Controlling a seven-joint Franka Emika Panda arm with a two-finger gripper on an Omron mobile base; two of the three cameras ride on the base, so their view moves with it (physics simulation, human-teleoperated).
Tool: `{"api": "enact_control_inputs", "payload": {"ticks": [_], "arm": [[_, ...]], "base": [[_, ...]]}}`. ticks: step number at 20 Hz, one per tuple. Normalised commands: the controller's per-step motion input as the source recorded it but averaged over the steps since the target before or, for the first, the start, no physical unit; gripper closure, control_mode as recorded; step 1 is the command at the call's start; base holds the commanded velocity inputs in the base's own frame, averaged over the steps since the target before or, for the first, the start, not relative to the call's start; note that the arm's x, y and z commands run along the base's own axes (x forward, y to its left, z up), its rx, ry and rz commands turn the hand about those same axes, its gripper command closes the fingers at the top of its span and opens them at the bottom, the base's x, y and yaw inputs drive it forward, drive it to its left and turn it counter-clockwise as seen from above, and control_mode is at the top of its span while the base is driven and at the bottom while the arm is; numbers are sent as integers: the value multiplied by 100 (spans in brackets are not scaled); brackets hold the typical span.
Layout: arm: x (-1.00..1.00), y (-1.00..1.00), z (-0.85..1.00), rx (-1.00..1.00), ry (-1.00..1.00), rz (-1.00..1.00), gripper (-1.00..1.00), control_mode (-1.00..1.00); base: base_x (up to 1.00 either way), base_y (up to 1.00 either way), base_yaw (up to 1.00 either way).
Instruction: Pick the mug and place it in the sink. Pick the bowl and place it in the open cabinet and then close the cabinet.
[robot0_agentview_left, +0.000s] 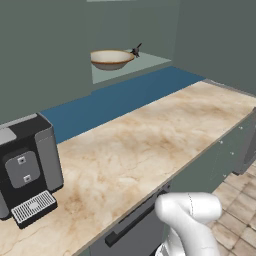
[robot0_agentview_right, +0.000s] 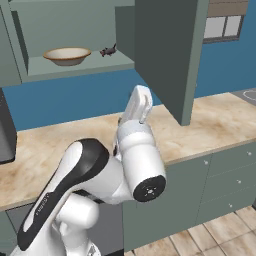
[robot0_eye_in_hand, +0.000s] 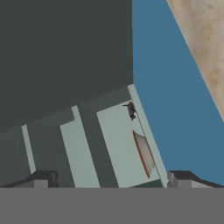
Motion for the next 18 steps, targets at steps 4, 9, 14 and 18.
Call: {"api": "enact_control_inputs", "payload": {"ticks": [4,9,14,18], "arm": [[0,-40,-1,-6,-6,9,-100,-100],[3,-44,-4,-11,-4,7,-100,-100],[27,-53,-14,-10,2,8,-100,-100],[31,-60,-15,-10,0,10,-100,-100]], "base": [[0,0,0],[0,0,0],[0,0,0],[0,0,0]]}}
